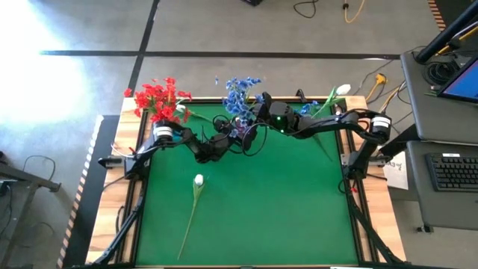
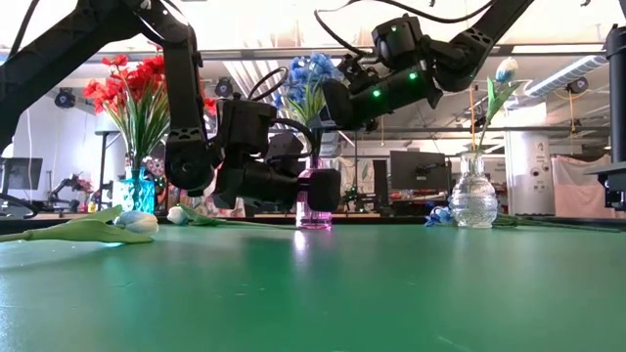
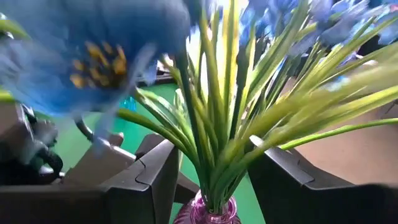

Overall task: Sort flowers into vase by color
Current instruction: Put the bottom blue flowers into the purple vase

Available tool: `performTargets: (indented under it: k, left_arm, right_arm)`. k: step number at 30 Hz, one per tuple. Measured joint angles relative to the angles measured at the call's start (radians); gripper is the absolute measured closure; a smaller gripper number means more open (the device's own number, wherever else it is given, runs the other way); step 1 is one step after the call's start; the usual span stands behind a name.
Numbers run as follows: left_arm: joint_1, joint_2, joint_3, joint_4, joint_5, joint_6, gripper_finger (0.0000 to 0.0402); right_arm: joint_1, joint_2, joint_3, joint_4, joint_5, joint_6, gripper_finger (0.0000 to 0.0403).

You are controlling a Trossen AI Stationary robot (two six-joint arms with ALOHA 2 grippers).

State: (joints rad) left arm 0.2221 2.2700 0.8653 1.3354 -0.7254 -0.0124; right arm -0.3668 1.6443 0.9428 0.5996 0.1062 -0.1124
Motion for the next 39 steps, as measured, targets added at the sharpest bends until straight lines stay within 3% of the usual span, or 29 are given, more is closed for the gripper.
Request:
performTargets:
  k: [8,14,19,39]
  left_arm:
    - [-0.024,-0.005,-0.009,0.008,-0.003,0.006,0.0025]
    - [-0.044,-0.019,-0.011,0.010,-0.087,0.053,0.0025]
    - [-0.057,-0.031,-0.019,0.010,-0.044,0.047,0.0025]
    - [-0.074,-0.197,-0.186,0.008,-0.051,-0.002,0.0025]
  right_arm:
    - [0.000,-0.022,0.001,-0.037,0.000,0.008,0.0209]
    - [0.000,-0.034,0.001,-0.052,0.000,0.022,0.0195]
    - [0.000,-0.053,0.001,-0.078,-0.001,0.027,0.0183]
    - [0.000,-0.121,0.000,-0.252,-0.001,0.103,0.0112]
